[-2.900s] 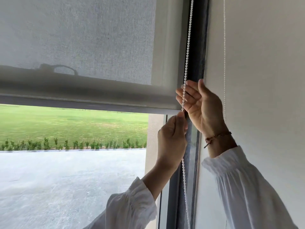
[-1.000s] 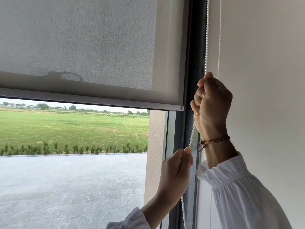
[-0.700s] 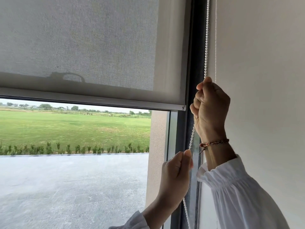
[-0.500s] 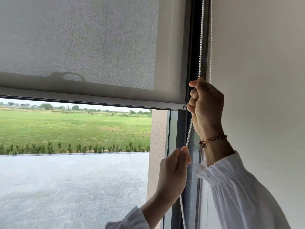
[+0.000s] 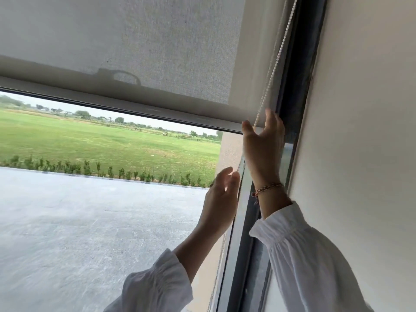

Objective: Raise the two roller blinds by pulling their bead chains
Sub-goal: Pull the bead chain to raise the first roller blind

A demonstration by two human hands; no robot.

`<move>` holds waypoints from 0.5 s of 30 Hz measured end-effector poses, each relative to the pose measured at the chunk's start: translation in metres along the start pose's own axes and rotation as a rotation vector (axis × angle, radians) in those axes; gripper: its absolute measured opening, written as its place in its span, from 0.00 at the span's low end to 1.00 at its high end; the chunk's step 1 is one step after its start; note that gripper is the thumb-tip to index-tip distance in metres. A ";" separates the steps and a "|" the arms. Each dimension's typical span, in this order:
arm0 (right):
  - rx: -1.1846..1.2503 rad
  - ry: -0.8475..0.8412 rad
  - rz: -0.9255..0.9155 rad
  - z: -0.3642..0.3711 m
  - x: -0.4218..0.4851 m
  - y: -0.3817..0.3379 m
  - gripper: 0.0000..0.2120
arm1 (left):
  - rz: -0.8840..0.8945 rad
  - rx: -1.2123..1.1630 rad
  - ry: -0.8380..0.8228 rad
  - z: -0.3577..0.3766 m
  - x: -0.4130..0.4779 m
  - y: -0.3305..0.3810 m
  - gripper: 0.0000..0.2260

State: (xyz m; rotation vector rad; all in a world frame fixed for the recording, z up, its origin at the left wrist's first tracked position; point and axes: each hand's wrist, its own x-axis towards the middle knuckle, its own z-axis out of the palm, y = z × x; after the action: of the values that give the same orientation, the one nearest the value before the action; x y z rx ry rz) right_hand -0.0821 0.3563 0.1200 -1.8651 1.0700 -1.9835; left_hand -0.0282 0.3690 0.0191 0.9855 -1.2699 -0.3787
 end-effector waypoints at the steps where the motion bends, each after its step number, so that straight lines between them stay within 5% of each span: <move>1: -0.064 0.006 0.002 0.009 -0.012 -0.003 0.26 | -0.007 0.002 0.056 -0.016 -0.002 -0.001 0.17; 6: -0.017 0.007 -0.021 0.067 -0.061 -0.029 0.20 | 0.053 0.034 0.250 -0.118 -0.001 -0.003 0.11; 10: 0.248 -0.033 -0.048 0.141 -0.108 -0.072 0.15 | 0.169 0.083 0.366 -0.225 -0.012 0.006 0.08; 15: 0.459 -0.217 -0.037 0.262 -0.190 -0.145 0.14 | 0.175 0.275 0.466 -0.378 -0.038 0.000 0.07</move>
State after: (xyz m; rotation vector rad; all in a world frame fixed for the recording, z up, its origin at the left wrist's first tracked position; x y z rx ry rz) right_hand 0.2408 0.4820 0.0454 -1.7955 0.4718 -1.7978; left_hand 0.3063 0.5493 0.0043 1.1053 -0.9829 0.1635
